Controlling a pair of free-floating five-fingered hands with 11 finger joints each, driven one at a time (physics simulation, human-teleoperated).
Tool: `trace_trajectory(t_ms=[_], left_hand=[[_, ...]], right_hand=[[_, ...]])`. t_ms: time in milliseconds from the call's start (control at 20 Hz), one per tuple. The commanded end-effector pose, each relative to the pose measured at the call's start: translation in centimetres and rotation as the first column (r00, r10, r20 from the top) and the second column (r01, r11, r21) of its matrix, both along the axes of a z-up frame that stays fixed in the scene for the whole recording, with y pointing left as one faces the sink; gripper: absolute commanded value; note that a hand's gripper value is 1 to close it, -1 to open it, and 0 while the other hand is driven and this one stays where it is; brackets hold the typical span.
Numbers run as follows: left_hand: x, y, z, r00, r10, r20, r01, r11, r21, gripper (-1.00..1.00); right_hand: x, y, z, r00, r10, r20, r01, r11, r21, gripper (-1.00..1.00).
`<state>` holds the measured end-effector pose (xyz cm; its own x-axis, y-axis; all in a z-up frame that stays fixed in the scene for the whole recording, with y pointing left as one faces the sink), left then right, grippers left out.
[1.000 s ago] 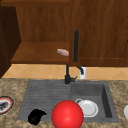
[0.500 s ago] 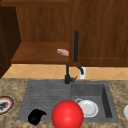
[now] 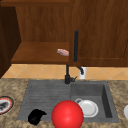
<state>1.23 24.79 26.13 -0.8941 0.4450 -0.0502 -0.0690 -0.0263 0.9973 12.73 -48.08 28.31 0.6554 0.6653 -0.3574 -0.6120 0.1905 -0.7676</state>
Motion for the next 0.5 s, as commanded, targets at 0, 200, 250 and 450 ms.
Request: trace_trajectory(t_ms=[0,200,250,450], left_hand=[[0.0,0.0,0.0,1.0000,0.000,0.000,0.000,1.0000,0.000,0.00],[0.0,0.0,0.0,1.0000,0.000,0.000,0.000,1.0000,0.000,0.00],[0.0,0.0,0.0,1.0000,0.000,0.000,0.000,1.0000,0.000,0.00],[0.0,0.0,0.0,1.0000,0.000,0.000,0.000,1.0000,0.000,0.00]], right_hand=[[1.9,0.2,-0.7,0.998,0.010,-0.060,-0.003,0.994,0.113,-1.00],[3.3,-0.4,-2.2,0.999,0.027,-0.034,-0.020,0.978,0.209,-1.00],[3.8,-0.6,-2.6,0.999,0.020,-0.032,-0.012,0.972,0.234,-1.00],[5.5,-1.7,-4.2,1.000,0.018,-0.019,-0.010,0.942,0.336,-1.00]])
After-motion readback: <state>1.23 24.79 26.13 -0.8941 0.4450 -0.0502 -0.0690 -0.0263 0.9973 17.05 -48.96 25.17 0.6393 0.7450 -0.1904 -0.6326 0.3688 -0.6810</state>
